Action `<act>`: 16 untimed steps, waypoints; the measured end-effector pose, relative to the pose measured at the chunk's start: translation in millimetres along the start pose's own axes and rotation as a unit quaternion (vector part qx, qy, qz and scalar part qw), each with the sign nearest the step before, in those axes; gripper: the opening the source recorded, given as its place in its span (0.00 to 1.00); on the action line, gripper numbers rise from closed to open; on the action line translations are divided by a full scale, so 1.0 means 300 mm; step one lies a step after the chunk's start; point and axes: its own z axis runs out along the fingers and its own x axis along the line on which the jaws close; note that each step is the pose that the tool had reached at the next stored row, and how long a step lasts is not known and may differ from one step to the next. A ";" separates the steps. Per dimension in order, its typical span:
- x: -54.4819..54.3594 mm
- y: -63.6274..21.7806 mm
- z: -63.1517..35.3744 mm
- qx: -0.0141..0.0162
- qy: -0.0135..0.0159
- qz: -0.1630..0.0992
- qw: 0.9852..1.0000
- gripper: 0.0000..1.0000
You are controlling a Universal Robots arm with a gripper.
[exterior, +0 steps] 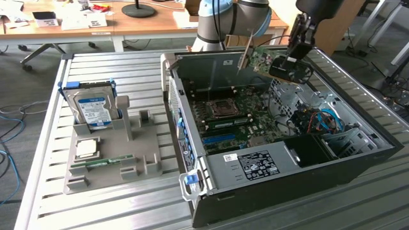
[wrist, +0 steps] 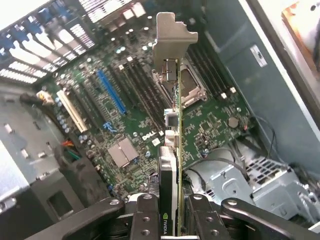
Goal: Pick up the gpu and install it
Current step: 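Insert the gpu into the slot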
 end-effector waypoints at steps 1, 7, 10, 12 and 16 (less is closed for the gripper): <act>0.000 0.000 0.000 0.000 0.001 -0.009 1.000 0.27; 0.000 0.000 0.001 -0.001 0.003 -0.061 0.998 0.27; 0.000 0.000 0.002 -0.001 0.005 -0.086 0.996 0.27; 0.000 0.000 0.002 -0.001 0.006 -0.098 0.995 0.27; 0.000 0.000 0.002 -0.001 0.007 -0.123 0.992 0.27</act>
